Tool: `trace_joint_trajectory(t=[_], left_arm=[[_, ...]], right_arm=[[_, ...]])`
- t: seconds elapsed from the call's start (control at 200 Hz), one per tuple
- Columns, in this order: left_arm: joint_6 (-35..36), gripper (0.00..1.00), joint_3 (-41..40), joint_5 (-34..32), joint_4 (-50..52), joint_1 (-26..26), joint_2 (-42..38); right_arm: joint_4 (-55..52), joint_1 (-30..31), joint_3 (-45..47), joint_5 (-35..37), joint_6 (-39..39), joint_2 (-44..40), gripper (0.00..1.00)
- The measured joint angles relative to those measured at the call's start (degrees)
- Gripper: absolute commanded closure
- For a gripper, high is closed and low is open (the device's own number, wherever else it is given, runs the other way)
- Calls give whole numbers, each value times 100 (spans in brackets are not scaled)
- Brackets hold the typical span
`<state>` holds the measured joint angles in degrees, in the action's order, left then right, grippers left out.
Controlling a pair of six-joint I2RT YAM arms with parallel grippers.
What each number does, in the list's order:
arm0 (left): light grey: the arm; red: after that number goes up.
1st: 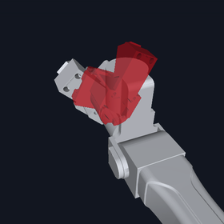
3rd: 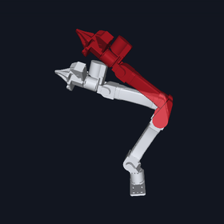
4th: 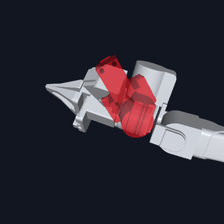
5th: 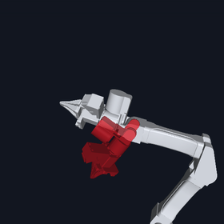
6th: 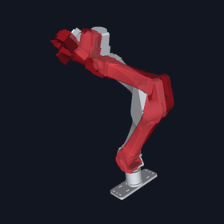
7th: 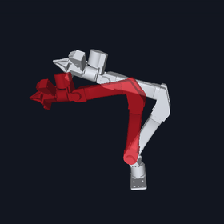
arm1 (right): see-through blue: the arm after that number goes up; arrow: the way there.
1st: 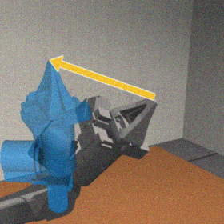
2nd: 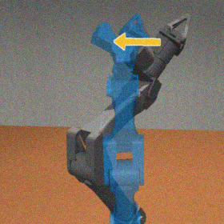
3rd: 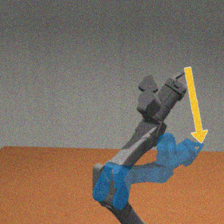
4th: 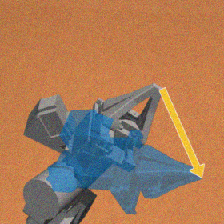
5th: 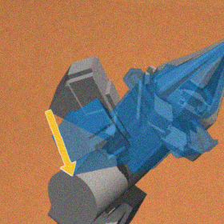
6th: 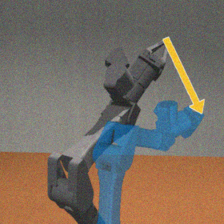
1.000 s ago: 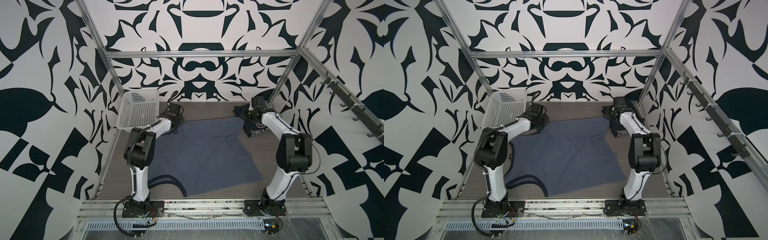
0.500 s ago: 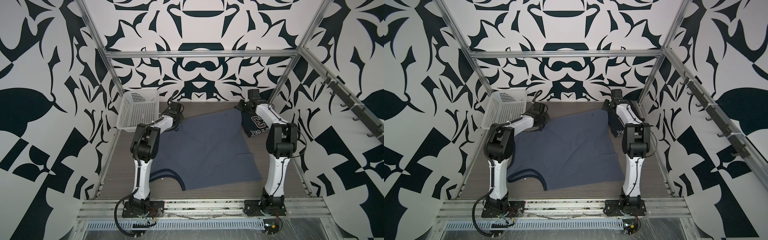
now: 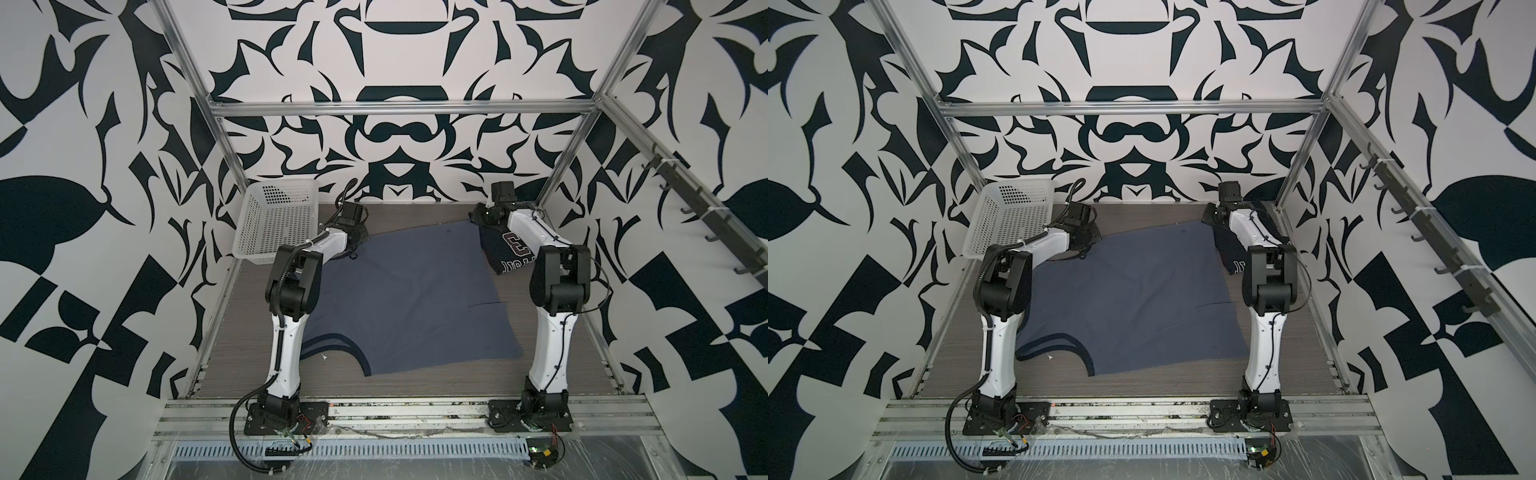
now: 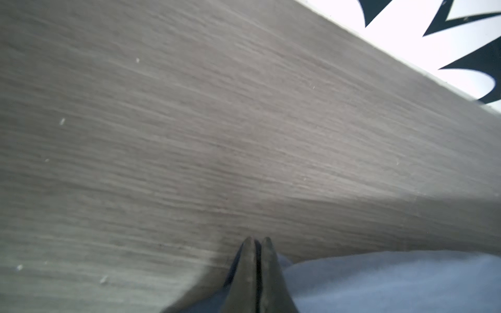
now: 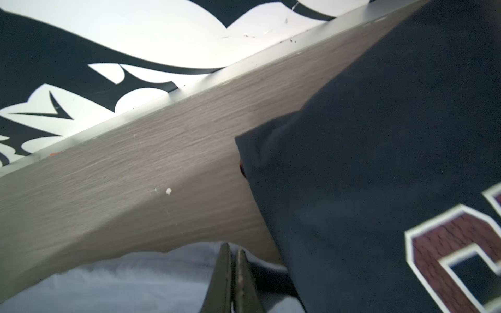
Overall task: Fold and stack tank tops
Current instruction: Fold the tank top at the center of the table.
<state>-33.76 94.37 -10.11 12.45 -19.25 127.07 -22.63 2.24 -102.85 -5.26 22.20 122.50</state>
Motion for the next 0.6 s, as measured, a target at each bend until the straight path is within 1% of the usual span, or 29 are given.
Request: trace_joint_trajectory(t=[0.13, 0.335, 0.6], left_arm=[[66, 100, -553, -37, -98, -81, -365], [87, 100, -1676, -229, -459, -299, -1279], [61, 100, -2863, -640, -857, -804, -2227]], right_arm=[[225, 0, 654, -33, -15, -612, 100], [673, -2, 1812, -50, -7, -1451, 100], [1108, -105, 3412, -50, 240, -2437, 100]])
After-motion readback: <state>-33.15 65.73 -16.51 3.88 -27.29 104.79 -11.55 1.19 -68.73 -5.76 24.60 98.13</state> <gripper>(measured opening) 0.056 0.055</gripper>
